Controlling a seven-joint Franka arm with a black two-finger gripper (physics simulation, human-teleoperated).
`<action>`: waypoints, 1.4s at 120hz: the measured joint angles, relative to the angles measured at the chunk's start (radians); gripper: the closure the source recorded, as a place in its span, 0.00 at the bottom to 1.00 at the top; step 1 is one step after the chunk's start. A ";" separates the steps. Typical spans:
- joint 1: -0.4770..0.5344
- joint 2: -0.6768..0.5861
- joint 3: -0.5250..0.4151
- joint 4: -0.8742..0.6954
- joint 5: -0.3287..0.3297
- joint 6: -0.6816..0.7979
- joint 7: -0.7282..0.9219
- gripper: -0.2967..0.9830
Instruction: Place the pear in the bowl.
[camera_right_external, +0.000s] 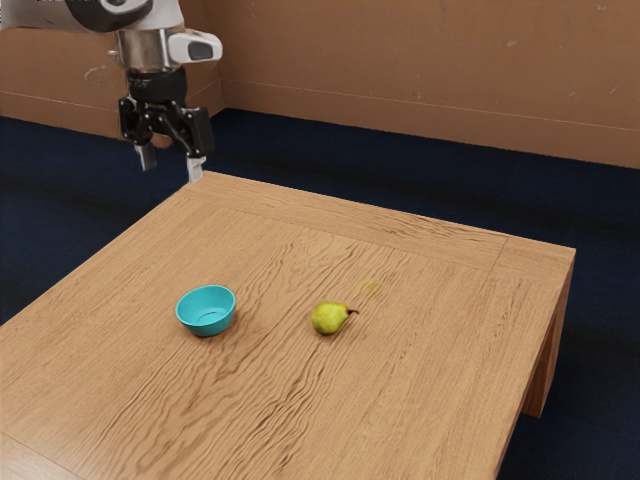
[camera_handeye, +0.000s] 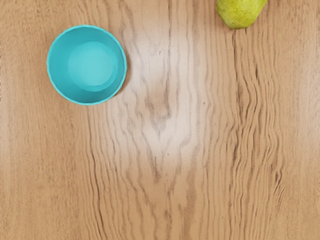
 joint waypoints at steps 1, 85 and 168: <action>-0.001 0.000 0.000 0.000 0.000 0.008 0.000 0.23; -0.007 0.079 -0.051 -0.149 0.070 0.326 0.121 0.23; -0.014 0.336 -0.137 -0.283 0.006 0.725 0.412 0.23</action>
